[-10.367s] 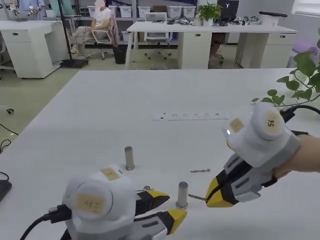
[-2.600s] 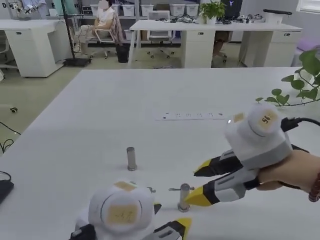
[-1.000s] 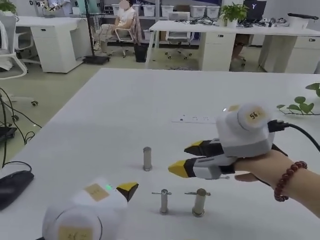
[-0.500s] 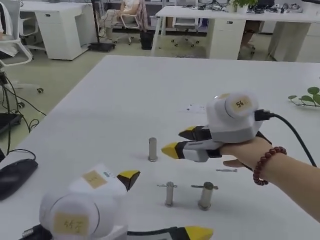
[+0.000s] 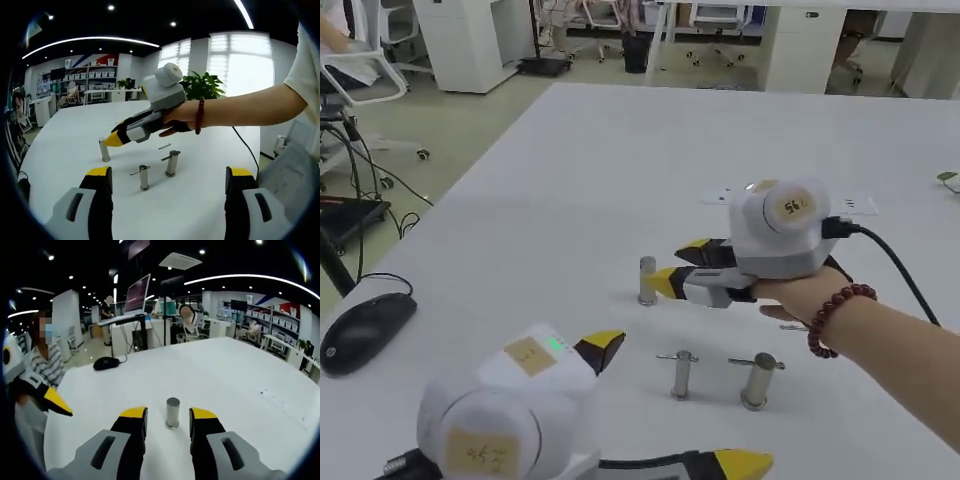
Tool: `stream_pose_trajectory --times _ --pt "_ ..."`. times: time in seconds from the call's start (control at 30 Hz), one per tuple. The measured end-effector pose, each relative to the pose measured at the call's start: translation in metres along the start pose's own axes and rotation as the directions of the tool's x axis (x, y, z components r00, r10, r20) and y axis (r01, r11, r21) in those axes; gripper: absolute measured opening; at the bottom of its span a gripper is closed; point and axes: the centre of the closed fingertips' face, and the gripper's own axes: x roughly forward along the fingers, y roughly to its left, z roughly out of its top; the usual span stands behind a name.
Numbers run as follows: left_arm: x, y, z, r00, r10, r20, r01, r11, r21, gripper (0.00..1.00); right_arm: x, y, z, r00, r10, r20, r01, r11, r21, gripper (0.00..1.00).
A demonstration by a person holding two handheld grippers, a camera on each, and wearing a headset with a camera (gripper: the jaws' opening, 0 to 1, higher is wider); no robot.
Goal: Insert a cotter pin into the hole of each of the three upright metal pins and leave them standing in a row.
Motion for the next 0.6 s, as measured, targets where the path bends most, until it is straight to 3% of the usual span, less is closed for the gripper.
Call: stream_pose_trajectory --times 0.13,0.6 --pt "0.0 -0.001 -0.001 1.0 -0.002 -0.001 0.002 1.0 0.007 0.93 0.012 -0.005 -0.004 1.0 -0.001 -0.001 0.001 1.0 0.018 0.34" --pt "0.002 -0.002 -0.003 0.9999 -0.011 -0.005 0.011 1.0 -0.008 0.91 0.028 -0.001 -0.006 0.9998 0.015 0.014 -0.016 0.997 0.077 0.27"
